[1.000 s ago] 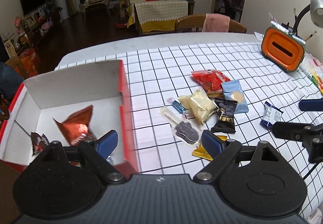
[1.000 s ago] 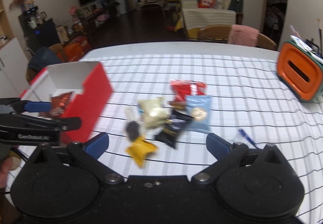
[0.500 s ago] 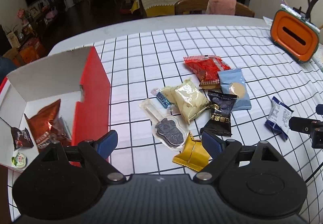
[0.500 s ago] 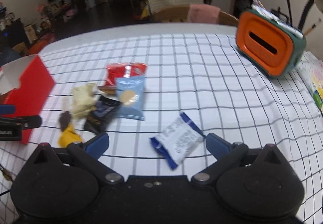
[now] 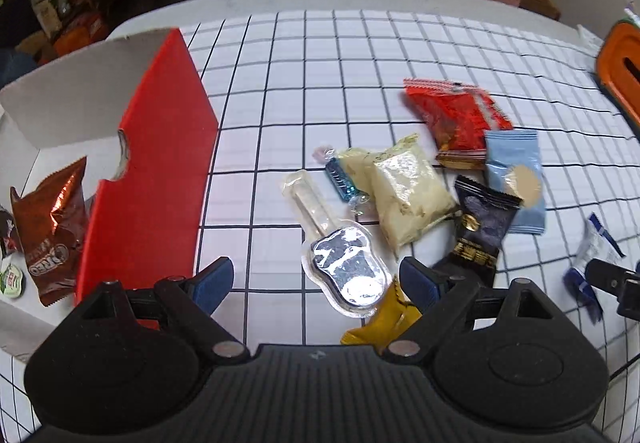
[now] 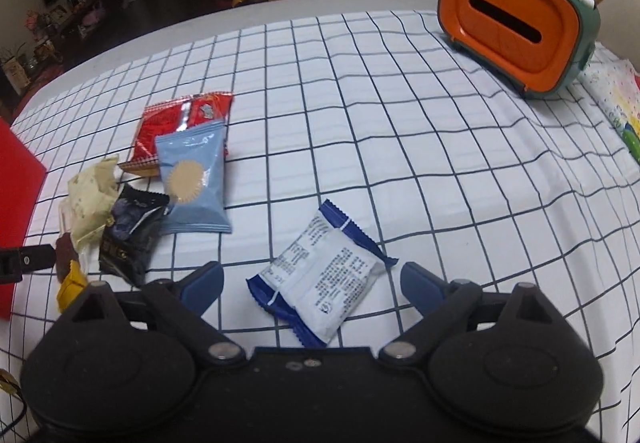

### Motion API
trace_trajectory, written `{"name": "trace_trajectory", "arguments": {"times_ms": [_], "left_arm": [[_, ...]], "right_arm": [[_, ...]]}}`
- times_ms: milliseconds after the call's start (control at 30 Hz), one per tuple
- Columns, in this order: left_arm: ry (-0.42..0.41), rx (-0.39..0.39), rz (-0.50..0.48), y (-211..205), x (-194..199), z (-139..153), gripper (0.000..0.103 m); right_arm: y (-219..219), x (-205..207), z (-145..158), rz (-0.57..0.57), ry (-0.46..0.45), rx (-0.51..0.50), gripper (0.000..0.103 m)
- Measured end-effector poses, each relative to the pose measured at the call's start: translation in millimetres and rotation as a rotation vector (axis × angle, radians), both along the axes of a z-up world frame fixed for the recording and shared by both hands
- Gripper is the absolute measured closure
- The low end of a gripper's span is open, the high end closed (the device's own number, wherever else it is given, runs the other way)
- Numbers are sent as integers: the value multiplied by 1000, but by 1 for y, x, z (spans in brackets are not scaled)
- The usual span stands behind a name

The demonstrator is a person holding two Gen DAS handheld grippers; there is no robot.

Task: Organize snacks
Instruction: 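Withdraw both tools and move right tool toward the blue-white packet, then grasp the ice-cream-shaped packet with left tool while right tool grasps blue-white packet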

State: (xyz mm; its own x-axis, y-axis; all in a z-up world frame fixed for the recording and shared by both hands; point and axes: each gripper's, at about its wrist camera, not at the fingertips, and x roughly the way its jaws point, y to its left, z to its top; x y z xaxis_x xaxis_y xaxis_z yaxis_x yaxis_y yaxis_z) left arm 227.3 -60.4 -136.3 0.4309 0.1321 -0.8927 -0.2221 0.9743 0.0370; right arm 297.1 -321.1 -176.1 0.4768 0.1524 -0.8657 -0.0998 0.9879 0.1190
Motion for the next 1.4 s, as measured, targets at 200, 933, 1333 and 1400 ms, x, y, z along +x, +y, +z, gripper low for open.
{"name": "trace_trajectory", "arguments": {"times_ms": [200, 933, 1333, 1400], "left_arm": [[47, -25, 61, 7, 16, -13, 13], [82, -68, 97, 10, 27, -26, 38], [27, -140, 93, 33, 11, -21, 65], [25, -146, 90, 33, 9, -21, 65]], "right_arm": [[1, 14, -10, -68, 40, -23, 11], [12, 14, -21, -80, 39, -96, 29], [-3, -2, -18, -45, -19, -58, 45], [-6, -5, -17, -48, -22, -42, 45]]}}
